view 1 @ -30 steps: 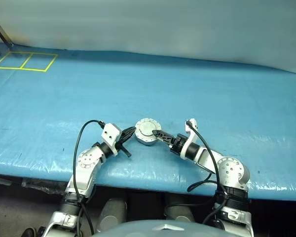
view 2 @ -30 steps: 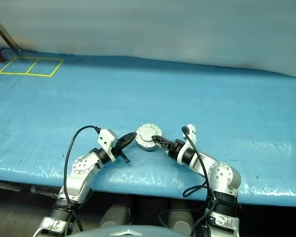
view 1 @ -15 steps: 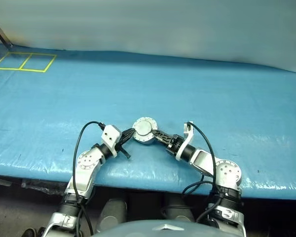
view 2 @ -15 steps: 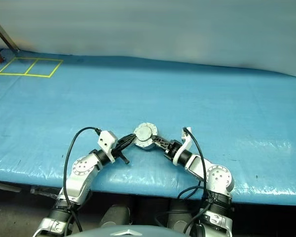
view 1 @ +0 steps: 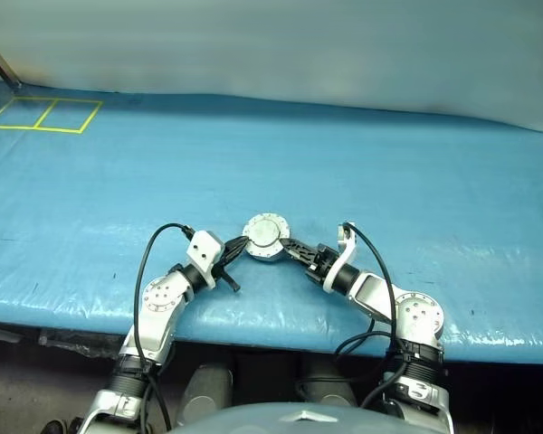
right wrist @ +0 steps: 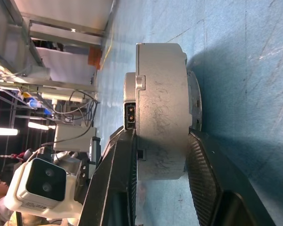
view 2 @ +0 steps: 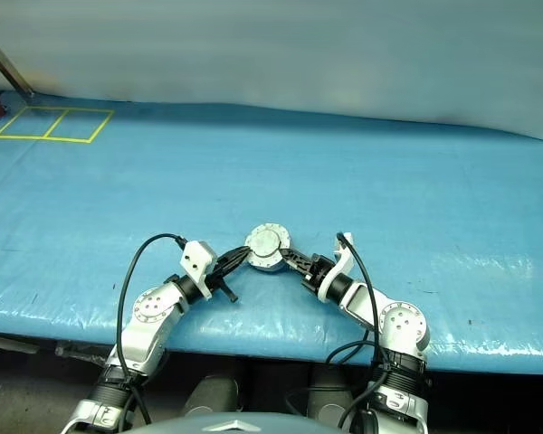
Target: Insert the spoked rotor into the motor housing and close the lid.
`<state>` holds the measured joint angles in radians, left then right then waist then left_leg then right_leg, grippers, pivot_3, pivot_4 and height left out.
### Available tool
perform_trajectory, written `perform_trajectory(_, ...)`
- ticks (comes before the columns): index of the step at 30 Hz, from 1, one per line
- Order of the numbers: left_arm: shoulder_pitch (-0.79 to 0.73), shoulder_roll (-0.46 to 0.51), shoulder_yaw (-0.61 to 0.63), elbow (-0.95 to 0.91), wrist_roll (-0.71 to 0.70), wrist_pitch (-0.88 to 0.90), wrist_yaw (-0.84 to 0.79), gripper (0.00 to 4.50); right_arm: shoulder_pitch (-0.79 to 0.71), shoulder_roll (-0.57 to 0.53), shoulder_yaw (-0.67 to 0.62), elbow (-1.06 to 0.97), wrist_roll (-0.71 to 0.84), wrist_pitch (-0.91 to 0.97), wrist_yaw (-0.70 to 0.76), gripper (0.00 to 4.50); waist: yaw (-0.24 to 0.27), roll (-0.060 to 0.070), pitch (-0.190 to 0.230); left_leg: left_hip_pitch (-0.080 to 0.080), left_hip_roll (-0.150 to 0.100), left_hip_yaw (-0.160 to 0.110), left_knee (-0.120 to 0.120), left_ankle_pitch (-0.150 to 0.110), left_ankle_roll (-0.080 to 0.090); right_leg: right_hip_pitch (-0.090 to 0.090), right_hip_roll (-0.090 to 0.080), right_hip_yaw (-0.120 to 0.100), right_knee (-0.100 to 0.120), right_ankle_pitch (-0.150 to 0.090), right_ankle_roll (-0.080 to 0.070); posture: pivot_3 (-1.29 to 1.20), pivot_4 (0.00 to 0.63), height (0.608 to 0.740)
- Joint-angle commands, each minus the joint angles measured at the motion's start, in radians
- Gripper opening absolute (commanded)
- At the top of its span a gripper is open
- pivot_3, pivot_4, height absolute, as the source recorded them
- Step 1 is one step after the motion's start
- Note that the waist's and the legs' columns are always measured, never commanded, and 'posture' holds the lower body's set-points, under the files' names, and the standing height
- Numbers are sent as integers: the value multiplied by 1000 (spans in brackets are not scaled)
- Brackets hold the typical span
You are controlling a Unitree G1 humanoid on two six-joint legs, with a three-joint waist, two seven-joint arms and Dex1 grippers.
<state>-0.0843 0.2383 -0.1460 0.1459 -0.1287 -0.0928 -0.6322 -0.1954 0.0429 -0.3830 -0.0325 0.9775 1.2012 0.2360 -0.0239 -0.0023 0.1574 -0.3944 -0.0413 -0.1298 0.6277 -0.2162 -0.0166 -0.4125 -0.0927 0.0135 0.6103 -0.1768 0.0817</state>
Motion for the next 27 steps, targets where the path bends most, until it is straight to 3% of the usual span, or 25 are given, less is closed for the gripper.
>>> perform_trajectory(1, 12, -15, -7, 3, -9, 18, 5, 0, 0, 0, 15, -3, 5, -15, -16, 1122, -1, 0, 0, 0, 0, 0, 0, 0, 0, 0, 0, 0, 0, 0, 0, 0, 150, 740)
perform_trajectory(5, 23, -59, 51, -42, -107, 66, 20, 0, -11, 22, -22, 0, 62, -25, -33, 1122, -3, 0, 0, 0, 0, 0, 0, 0, 0, 0, 0, 0, 0, 0, 0, 0, 150, 740)
perform_trajectory(9, 33, -150, 188, -159, -414, 246, 41, 0, -31, 63, -75, 3, 150, -51, -78, 1122, -7, 0, 3, -3, 0, -1, 0, 0, 0, -2, 0, 0, 0, 0, 0, 0, 150, 740)
perform_trajectory(13, 48, -170, 254, -202, -518, 302, 46, 0, -48, 90, -96, -7, 228, -77, -108, 1122, -12, 1, 5, -6, 0, -1, 0, 0, 0, -5, 0, -1, 0, 0, 0, 0, 150, 740)
perform_trajectory(16, 58, -192, 289, -209, -578, 332, 61, 619, -61, 100, -90, -24, 273, -98, -133, 1122, -16, 2, 5, -6, 0, 0, -1, -1, 1, -4, 0, -1, -1, 0, 0, 0, 150, 740)
perform_trajectory(23, 83, -250, 320, -238, -741, 454, 69, 2966, -83, 85, -37, -91, 373, -124, -160, 1122, -16, 2, 6, -6, 0, 0, 0, -1, 1, -4, 0, -1, -1, 0, 0, 0, 150, 740)
perform_trajectory(27, 93, -274, 309, -261, -916, 610, 35, 4317, -85, 74, 4, -115, 399, -134, -166, 1122, -17, 2, 6, -6, 0, 0, 0, -1, 1, -4, 0, -1, -1, -1, -1, 0, 150, 740)
